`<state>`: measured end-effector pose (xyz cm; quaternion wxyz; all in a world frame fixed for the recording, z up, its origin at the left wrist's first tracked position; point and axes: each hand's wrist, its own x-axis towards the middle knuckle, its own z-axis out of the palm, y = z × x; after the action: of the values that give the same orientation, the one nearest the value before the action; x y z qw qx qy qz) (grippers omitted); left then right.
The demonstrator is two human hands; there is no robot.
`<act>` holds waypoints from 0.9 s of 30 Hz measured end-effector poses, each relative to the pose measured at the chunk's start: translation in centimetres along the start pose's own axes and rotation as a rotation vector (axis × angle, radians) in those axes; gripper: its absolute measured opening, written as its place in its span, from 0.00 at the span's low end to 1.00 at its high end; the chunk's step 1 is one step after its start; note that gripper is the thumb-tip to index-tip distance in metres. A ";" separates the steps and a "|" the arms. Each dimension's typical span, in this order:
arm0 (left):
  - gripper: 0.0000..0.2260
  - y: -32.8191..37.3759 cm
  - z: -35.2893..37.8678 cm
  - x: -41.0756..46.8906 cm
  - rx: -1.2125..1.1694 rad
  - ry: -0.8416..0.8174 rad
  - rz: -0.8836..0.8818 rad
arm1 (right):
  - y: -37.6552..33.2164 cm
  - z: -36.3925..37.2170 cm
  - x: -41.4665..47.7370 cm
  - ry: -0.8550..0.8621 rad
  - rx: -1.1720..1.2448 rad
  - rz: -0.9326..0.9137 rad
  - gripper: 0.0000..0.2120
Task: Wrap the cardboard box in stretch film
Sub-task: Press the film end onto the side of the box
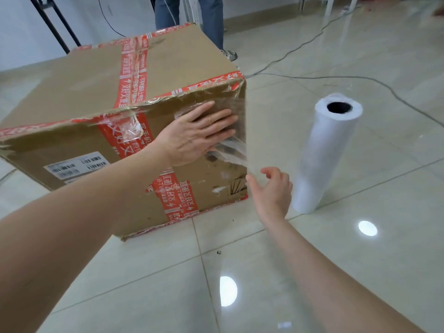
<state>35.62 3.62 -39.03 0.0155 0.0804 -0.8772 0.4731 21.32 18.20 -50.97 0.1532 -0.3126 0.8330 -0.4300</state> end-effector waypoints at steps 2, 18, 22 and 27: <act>0.25 0.0 0.1 -0.1 0.003 0.002 0.001 | -0.7 0.4 0.5 -0.099 0.313 0.356 0.27; 0.23 -0.1 0.9 -0.2 0.047 0.041 0.036 | -0.4 2.9 1.1 -0.454 0.894 0.892 0.07; 0.25 0.0 0.4 -0.2 -0.013 0.011 0.030 | 0.2 3.7 -0.8 -0.534 0.873 0.894 0.06; 0.24 0.3 0.1 -0.3 -0.034 0.035 0.007 | 0.5 4.8 -3.1 -0.651 0.859 0.911 0.03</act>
<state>35.84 3.74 -39.41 0.0307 0.0687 -0.8849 0.4596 26.01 17.45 -54.20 0.6692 0.0424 0.5494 -0.4985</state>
